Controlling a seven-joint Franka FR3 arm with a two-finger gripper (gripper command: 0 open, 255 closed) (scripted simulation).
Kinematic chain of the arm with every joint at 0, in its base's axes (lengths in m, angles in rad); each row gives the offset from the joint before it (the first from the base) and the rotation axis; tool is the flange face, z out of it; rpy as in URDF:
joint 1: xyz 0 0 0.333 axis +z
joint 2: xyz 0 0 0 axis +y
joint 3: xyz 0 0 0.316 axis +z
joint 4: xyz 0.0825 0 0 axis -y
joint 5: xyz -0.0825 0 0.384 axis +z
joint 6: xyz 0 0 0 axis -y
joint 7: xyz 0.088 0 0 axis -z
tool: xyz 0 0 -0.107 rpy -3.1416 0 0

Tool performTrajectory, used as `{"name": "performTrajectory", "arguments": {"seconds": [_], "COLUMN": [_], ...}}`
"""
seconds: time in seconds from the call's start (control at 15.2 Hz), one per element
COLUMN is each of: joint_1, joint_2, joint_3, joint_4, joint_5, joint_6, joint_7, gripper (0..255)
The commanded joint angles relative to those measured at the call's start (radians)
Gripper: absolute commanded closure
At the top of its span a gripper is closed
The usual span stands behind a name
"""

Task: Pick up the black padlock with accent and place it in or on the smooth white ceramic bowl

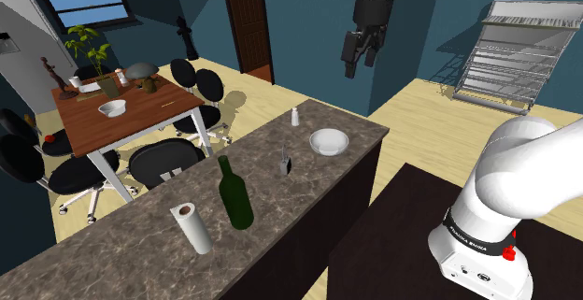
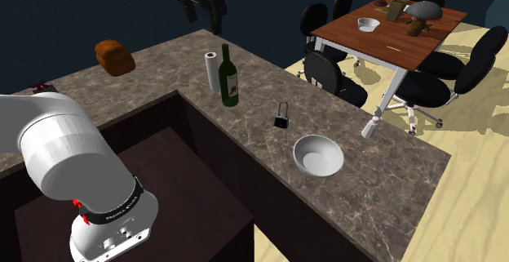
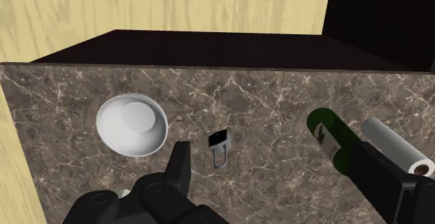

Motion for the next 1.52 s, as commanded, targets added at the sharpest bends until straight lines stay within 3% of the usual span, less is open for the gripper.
{"name": "performTrajectory", "arguments": {"seconds": [0.0,0.73,1.45], "joint_1": [0.0,0.013,0.013], "joint_2": [0.0,0.198,0.589], "joint_3": [0.0,-0.014,-0.025], "joint_4": [0.0,-0.205,-0.21], "joint_5": [0.0,-0.039,-0.087], "joint_6": [0.0,0.451,0.897], "joint_7": [0.0,-0.096,-0.169], "gripper": [0,0,0]}}
